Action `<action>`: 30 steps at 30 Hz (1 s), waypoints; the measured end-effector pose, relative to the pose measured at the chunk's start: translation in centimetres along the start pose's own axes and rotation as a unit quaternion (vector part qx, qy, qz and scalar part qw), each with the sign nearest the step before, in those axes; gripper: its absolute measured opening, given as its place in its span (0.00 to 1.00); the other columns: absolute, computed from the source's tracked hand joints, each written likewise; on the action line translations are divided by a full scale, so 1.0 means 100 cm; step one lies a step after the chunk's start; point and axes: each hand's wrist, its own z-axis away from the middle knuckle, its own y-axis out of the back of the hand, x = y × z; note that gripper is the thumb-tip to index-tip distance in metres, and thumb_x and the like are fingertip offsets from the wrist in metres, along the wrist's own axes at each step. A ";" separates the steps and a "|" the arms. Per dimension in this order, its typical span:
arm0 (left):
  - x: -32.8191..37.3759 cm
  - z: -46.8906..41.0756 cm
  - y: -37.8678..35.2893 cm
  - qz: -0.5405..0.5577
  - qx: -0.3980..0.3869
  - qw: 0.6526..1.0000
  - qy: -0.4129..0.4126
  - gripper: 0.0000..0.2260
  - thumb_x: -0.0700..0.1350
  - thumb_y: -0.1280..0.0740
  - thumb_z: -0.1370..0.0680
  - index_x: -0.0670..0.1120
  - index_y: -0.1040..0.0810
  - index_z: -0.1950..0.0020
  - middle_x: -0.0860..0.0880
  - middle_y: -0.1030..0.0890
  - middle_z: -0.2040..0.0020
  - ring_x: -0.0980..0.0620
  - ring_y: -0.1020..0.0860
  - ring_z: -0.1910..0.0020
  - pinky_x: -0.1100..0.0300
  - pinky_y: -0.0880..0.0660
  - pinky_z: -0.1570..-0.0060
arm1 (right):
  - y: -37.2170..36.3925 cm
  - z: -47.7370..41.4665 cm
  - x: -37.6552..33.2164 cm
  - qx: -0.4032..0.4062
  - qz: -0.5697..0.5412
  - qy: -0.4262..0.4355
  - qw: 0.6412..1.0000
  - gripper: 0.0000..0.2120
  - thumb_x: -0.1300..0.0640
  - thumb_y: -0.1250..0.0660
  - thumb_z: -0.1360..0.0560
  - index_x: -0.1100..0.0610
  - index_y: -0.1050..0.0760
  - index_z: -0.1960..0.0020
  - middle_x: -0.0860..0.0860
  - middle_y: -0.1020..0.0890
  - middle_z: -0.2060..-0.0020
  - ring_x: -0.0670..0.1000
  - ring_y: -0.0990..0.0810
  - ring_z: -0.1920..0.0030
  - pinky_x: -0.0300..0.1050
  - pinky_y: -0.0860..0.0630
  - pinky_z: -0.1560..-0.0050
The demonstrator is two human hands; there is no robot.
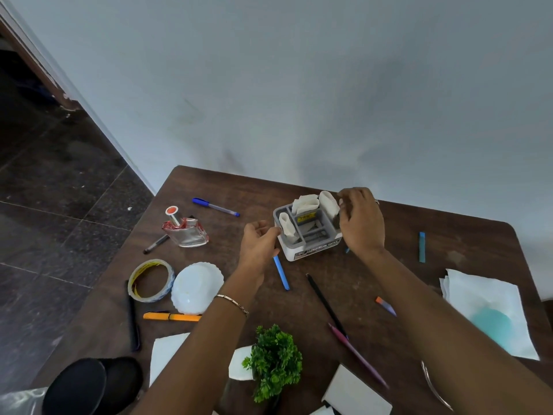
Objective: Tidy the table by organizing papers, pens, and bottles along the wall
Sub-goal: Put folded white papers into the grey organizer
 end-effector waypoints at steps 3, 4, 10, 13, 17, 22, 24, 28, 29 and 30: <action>-0.003 0.014 0.007 0.005 0.008 1.000 -0.007 0.14 0.43 0.33 0.23 0.48 0.31 0.39 0.47 0.23 0.43 0.52 0.22 0.46 0.57 0.22 0.53 | 0.009 0.019 0.000 0.018 -0.033 -0.001 0.999 0.09 0.61 0.38 0.22 0.57 0.24 0.43 0.53 0.22 0.45 0.53 0.23 0.46 0.44 0.27 0.50; -0.005 0.019 0.011 0.011 0.009 1.000 -0.007 0.13 0.42 0.33 0.23 0.47 0.31 0.40 0.47 0.23 0.45 0.52 0.22 0.49 0.58 0.23 0.56 | 0.012 0.028 -0.001 0.017 -0.045 0.000 0.999 0.09 0.61 0.37 0.23 0.57 0.24 0.44 0.52 0.22 0.46 0.52 0.23 0.47 0.42 0.28 0.52; -0.033 0.061 0.047 0.042 0.034 0.999 -0.003 0.14 0.42 0.33 0.23 0.46 0.29 0.38 0.47 0.23 0.52 0.52 0.24 0.56 0.59 0.26 0.60 | 0.013 0.105 -0.026 -0.032 -0.091 0.026 0.995 0.11 0.59 0.35 0.25 0.53 0.25 0.44 0.49 0.23 0.48 0.49 0.23 0.51 0.46 0.24 0.53; -0.049 0.086 0.072 0.064 0.061 0.996 -0.015 0.13 0.40 0.34 0.22 0.44 0.29 0.38 0.46 0.24 0.57 0.53 0.27 0.64 0.60 0.30 0.66 | 0.008 0.139 -0.049 -0.068 -0.115 0.041 0.990 0.10 0.59 0.35 0.25 0.52 0.25 0.45 0.46 0.22 0.50 0.47 0.23 0.52 0.42 0.26 0.53; -0.068 0.120 0.117 0.063 0.158 0.985 -0.026 0.11 0.39 0.34 0.23 0.43 0.27 0.41 0.43 0.21 0.55 0.52 0.22 0.62 0.61 0.27 0.65 | -0.002 0.172 -0.082 -0.176 -0.172 0.093 0.965 0.10 0.58 0.35 0.26 0.51 0.24 0.45 0.45 0.20 0.49 0.44 0.22 0.50 0.41 0.26 0.49; -0.100 0.155 0.166 0.050 0.240 0.969 0.030 0.07 0.40 0.34 0.24 0.43 0.24 0.46 0.45 0.21 0.54 0.49 0.22 0.58 0.53 0.23 0.56 | -0.020 0.196 -0.116 -0.302 -0.120 0.177 0.929 0.08 0.54 0.34 0.26 0.51 0.23 0.47 0.46 0.19 0.50 0.49 0.21 0.47 0.51 0.25 0.44; -0.117 0.168 0.178 0.044 0.251 0.966 0.041 0.07 0.41 0.35 0.24 0.42 0.23 0.47 0.46 0.20 0.53 0.49 0.22 0.57 0.53 0.24 0.56 | -0.025 0.205 -0.127 -0.315 -0.079 0.215 0.921 0.07 0.53 0.35 0.26 0.51 0.24 0.49 0.47 0.19 0.51 0.51 0.21 0.46 0.52 0.26 0.44; -0.141 0.181 0.196 -0.044 0.282 0.957 0.042 0.08 0.42 0.36 0.24 0.48 0.22 0.47 0.47 0.18 0.50 0.48 0.20 0.52 0.52 0.21 0.52 | -0.031 0.212 -0.148 -0.321 -0.003 0.278 0.905 0.09 0.53 0.37 0.23 0.52 0.24 0.45 0.50 0.20 0.49 0.52 0.23 0.45 0.51 0.30 0.43; -0.145 0.182 0.199 -0.068 0.286 0.955 0.038 0.09 0.42 0.35 0.25 0.49 0.22 0.47 0.47 0.18 0.48 0.47 0.20 0.49 0.50 0.21 0.48 | -0.035 0.212 -0.153 -0.331 0.012 0.293 0.897 0.10 0.54 0.38 0.23 0.52 0.25 0.43 0.50 0.21 0.47 0.53 0.23 0.43 0.51 0.30 0.42; -0.147 0.183 0.201 -0.093 0.287 0.953 0.033 0.10 0.41 0.35 0.26 0.49 0.22 0.45 0.48 0.18 0.46 0.47 0.20 0.46 0.50 0.23 0.44 | -0.040 0.212 -0.157 -0.349 0.026 0.307 0.885 0.12 0.55 0.37 0.23 0.53 0.25 0.40 0.51 0.22 0.44 0.53 0.24 0.41 0.50 0.30 0.41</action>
